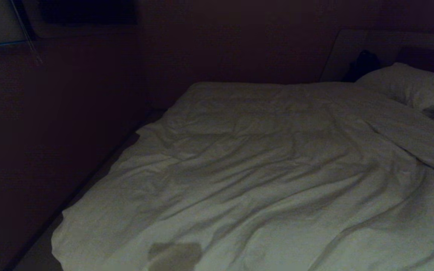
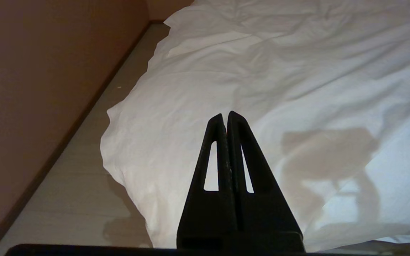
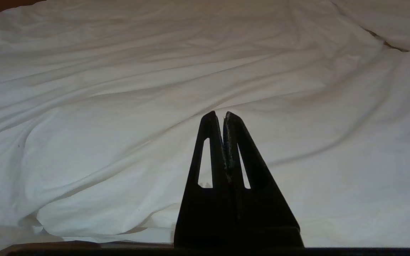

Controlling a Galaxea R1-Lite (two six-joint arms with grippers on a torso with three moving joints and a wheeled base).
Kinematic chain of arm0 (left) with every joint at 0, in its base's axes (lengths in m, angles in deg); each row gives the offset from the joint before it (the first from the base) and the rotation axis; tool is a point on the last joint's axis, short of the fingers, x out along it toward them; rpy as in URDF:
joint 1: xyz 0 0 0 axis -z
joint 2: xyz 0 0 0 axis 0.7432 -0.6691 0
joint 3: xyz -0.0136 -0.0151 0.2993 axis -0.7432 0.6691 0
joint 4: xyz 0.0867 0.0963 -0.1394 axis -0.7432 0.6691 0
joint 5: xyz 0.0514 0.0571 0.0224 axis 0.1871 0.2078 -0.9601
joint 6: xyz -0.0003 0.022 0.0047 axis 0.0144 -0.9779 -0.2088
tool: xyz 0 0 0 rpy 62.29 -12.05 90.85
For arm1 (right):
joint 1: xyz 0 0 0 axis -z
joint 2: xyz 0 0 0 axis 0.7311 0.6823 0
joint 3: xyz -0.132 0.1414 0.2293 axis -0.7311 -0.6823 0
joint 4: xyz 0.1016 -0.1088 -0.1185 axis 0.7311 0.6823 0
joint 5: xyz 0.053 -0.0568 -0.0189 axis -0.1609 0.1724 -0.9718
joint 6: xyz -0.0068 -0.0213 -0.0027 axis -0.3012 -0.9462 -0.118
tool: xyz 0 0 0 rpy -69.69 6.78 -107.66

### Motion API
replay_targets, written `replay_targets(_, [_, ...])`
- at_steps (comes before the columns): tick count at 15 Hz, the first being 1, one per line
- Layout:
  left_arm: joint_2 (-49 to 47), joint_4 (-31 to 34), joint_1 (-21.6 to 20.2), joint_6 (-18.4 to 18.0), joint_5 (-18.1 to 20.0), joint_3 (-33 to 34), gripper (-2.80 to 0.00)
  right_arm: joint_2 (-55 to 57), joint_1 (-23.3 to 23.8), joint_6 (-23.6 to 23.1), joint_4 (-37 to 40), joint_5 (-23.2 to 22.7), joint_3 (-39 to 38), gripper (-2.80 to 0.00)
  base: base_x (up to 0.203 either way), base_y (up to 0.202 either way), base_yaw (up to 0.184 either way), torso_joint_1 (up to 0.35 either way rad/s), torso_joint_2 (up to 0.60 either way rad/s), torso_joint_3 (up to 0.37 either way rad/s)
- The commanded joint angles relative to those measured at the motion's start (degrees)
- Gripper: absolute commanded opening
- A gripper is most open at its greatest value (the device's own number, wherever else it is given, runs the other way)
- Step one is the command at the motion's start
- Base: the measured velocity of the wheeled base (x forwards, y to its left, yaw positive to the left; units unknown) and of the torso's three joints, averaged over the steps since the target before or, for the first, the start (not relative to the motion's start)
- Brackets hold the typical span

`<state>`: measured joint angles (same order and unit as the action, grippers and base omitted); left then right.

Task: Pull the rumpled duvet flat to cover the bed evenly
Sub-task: Flatten the corners of the folded blanket

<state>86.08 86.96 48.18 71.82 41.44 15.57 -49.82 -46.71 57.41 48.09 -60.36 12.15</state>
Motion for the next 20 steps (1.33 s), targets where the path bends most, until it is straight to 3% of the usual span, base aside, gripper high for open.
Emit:
replay_targets(1, [0.05,0.0,-0.01,-0.07,-0.02,0.01,-2.8,0.06,0.0,-0.02,-0.02,-0.05,-0.01,-2.8,0.0,0.0,0.0,0.0,0.0,0.0])
replay_targets(20, [0.05,-0.18,-0.01,0.37,0.07,0.01,-2.8,0.06,0.0,0.06,-0.02,-0.05,-0.01,-2.8,-0.189,0.0,0.0,0.003,0.0,0.002])
